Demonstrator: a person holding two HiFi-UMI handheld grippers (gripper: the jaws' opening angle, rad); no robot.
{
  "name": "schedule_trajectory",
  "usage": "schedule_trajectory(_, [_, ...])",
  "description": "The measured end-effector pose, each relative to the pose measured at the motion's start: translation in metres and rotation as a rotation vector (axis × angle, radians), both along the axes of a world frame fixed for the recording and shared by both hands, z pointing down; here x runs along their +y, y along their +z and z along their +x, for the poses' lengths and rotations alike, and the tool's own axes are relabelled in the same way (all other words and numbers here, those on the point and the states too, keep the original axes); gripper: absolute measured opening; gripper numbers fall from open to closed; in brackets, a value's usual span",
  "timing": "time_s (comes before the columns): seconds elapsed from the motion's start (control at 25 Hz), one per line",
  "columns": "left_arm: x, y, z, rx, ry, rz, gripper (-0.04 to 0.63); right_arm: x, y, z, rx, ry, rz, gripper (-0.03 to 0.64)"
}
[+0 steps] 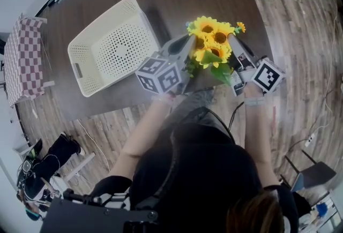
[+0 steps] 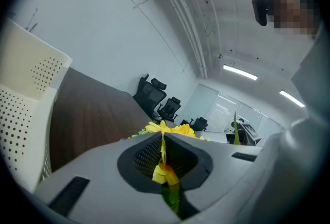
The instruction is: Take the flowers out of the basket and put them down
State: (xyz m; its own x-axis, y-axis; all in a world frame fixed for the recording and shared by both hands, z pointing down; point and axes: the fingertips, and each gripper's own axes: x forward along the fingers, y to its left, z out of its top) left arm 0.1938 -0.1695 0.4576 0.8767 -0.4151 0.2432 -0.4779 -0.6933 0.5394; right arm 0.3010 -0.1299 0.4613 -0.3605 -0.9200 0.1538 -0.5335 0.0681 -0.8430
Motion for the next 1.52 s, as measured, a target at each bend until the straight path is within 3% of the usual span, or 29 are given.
schedule_trajectory(0.72, [0.0, -0.01, -0.001, -0.06, -0.01, 0.087, 0.044, 0.001, -0.007, 0.001, 0.057, 0.008, 0.03, 0.058])
schedule_trajectory(1.16, [0.005, -0.017, -0.007, -0.045, -0.023, 0.108, 0.044, 0.009, -0.003, 0.004, 0.021, 0.04, 0.018, 0.06])
schedule_trajectory(1.24, [0.007, -0.017, -0.009, -0.041, -0.026, 0.112, 0.044, 0.011, -0.004, 0.004, 0.013, 0.042, 0.025, 0.103])
schedule_trajectory(1.52, [0.016, -0.029, -0.013, -0.007, -0.021, 0.133, 0.044, 0.021, -0.008, 0.003, -0.015, 0.066, 0.027, 0.103])
